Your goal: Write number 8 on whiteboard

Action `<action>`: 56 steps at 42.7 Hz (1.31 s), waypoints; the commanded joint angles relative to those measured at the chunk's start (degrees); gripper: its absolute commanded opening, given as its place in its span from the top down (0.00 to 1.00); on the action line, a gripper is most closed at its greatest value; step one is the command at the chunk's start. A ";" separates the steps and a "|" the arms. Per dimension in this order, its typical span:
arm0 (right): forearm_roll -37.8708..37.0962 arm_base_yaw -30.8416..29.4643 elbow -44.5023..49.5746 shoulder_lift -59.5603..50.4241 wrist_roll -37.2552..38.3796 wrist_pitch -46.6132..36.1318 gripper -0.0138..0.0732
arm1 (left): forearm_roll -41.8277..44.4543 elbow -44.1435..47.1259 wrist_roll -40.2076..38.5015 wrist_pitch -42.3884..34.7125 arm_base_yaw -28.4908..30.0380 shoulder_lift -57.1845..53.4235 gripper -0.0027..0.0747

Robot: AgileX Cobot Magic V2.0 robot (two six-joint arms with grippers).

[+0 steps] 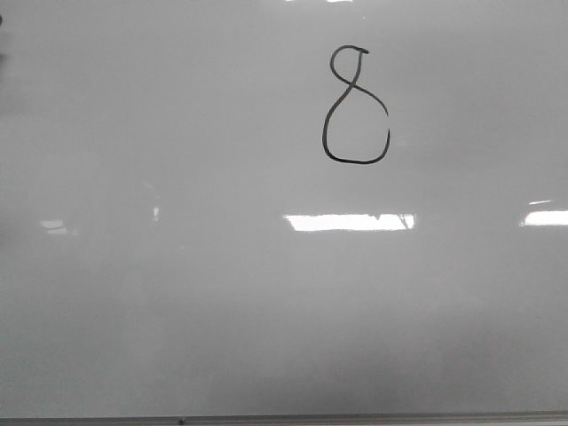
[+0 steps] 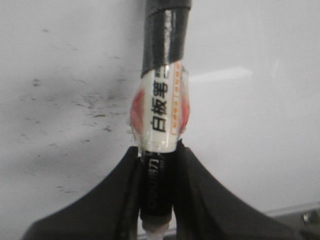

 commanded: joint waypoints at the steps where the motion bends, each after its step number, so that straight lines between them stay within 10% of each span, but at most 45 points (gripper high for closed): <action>1: 0.11 -0.38 -1.58 -0.70 0.12 -3.04 0.14 | -1.24 3.29 -2.77 -14.55 1.61 -1.93 0.87; 18: 0.11 -0.38 -1.53 -0.70 0.12 -4.30 0.14 | -2.51 11.72 -3.02 -36.65 1.61 5.28 0.85; 32: 0.11 -0.38 -1.53 -0.70 0.12 -4.30 0.14 | -2.51 11.62 -3.02 -37.24 1.61 8.53 0.45; 56: -13.11 -0.38 -0.51 -5.45 26.30 -1.78 0.14 | -0.24 5.39 -2.23 -12.09 -1.08 -9.21 0.45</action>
